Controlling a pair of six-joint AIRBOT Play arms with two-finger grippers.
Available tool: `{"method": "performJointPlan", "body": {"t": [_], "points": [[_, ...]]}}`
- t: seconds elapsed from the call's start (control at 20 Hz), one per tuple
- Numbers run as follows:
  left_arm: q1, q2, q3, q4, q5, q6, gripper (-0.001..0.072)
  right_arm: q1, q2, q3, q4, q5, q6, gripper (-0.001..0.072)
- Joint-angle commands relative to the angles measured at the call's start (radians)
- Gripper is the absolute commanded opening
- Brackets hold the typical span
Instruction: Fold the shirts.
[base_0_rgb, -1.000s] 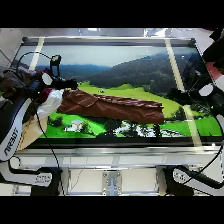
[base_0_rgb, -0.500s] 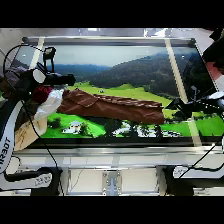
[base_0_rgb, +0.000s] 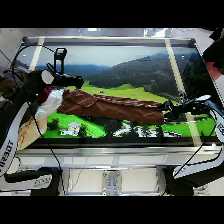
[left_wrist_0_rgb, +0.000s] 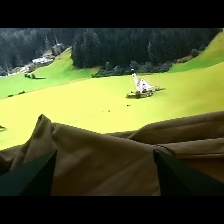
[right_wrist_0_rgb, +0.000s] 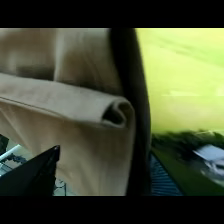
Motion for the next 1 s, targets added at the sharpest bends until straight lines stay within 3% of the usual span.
{"method": "performJointPlan", "body": {"t": [0.0, 0.05, 0.1, 0.15, 0.2, 0.25, 0.3, 0.35, 0.45, 0.55, 0.65, 0.95], "points": [[-0.039, 0.000, 0.001, 0.000, 0.001, 0.041, 0.0707, 0.066, -0.023, 0.000, 0.041, -0.040, -0.050, 0.0488], [-0.045, 0.000, 0.000, 0.000, 0.000, 0.045, 0.0707, 0.079, -0.023, 0.000, 0.078, -0.025, -0.055, 0.0375], [-0.055, -0.002, 0.000, 0.000, 0.000, 0.045, 0.0706, 0.088, -0.023, 0.004, 0.124, 0.013, -0.080, 0.0172], [-0.064, -0.005, -0.001, 0.000, -0.001, 0.045, 0.0698, 0.090, -0.021, 0.015, 0.167, 0.072, -0.114, 0.0016], [-0.075, -0.011, -0.001, 0.000, -0.008, 0.045, 0.0588, 0.090, -0.012, 0.031, 0.208, 0.137, -0.134, 0.0011], [-0.090, -0.023, -0.001, 0.000, -0.027, 0.045, 0.0371, 0.089, 0.005, 0.050, 0.224, 0.186, -0.134, 0.0010], [-0.110, -0.039, -0.001, -0.001, -0.055, 0.045, 0.0101, 0.089, 0.032, 0.074, 0.224, 0.225, -0.129, 0.0010], [-0.132, -0.057, -0.001, -0.004, -0.082, 0.046, 0.0009, 0.089, 0.067, 0.098, 0.223, 0.249, -0.117, 0.0010], [-0.185, -0.106, -0.001, -0.033, -0.140, 0.052, 0.0011, 0.089, 0.136, 0.146, 0.218, 0.266, -0.053, 0.0010], [-0.249, -0.165, -0.001, -0.138, -0.180, 0.156, 0.0011, 0.089, 0.202, 0.209, 0.204, 0.269, 0.024, 0.0009], [-0.320, -0.234, -0.001, -0.295, -0.169, 0.254, 0.0010, 0.093, 0.249, 0.277, 0.203, 0.283, 0.056, 0.0009], [-0.450, -0.353, -0.001, -0.637, -0.066, 0.378, 0.0011, 0.160, 0.269, 0.477, 0.085, 0.375, 0.187, 0.0009]]}}
